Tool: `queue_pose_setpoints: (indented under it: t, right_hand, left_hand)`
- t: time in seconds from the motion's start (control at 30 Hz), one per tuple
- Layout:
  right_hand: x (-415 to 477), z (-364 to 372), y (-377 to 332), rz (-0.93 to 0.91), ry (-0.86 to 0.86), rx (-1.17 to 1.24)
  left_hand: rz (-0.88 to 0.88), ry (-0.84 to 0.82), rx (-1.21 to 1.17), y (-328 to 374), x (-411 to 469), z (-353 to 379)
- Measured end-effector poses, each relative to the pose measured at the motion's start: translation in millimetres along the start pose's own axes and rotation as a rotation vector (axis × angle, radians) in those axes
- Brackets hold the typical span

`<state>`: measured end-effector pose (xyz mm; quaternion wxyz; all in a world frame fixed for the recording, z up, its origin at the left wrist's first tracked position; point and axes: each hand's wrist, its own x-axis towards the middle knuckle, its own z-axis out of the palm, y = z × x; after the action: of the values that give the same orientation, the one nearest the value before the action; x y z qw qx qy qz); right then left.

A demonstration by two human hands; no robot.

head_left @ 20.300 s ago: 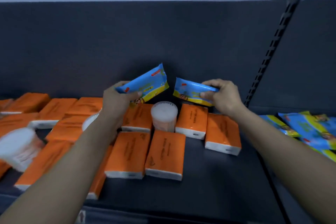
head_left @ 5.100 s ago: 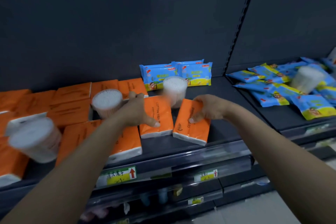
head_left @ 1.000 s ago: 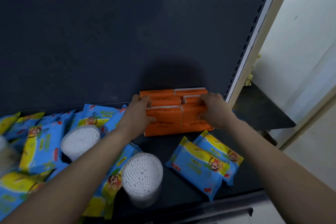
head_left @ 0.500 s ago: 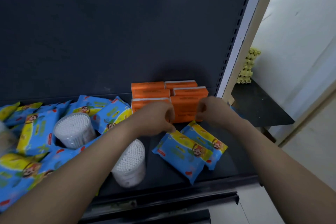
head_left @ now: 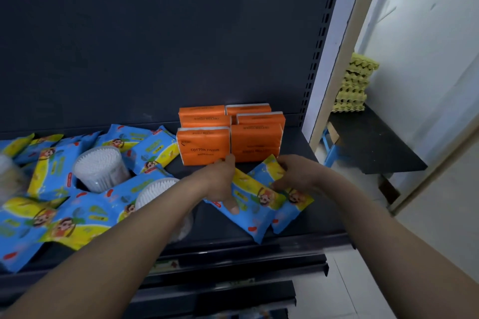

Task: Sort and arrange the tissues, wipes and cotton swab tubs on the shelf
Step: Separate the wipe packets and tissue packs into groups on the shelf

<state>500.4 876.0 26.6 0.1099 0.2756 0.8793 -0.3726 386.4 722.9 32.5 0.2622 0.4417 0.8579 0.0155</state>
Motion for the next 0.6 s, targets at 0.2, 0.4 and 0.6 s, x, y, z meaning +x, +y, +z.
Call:
queue_pose_setpoints:
  t: [0.2, 0.4, 0.6]
  right_hand:
    - [-8, -15, -1, -0.049, -0.042, 0.246]
    - [-8, -33, -33, -0.235, 0.163, 0.468]
    - [-1, -12, -119, -0.404, 0.294, 0.705]
  left_hand:
    - [0.074, 0.088, -0.317, 0, -18, -16]
    - [0.169, 0.393, -0.662, -9, -59, -51]
    - [0.104, 0.658, -1.097, -67, -125, -77]
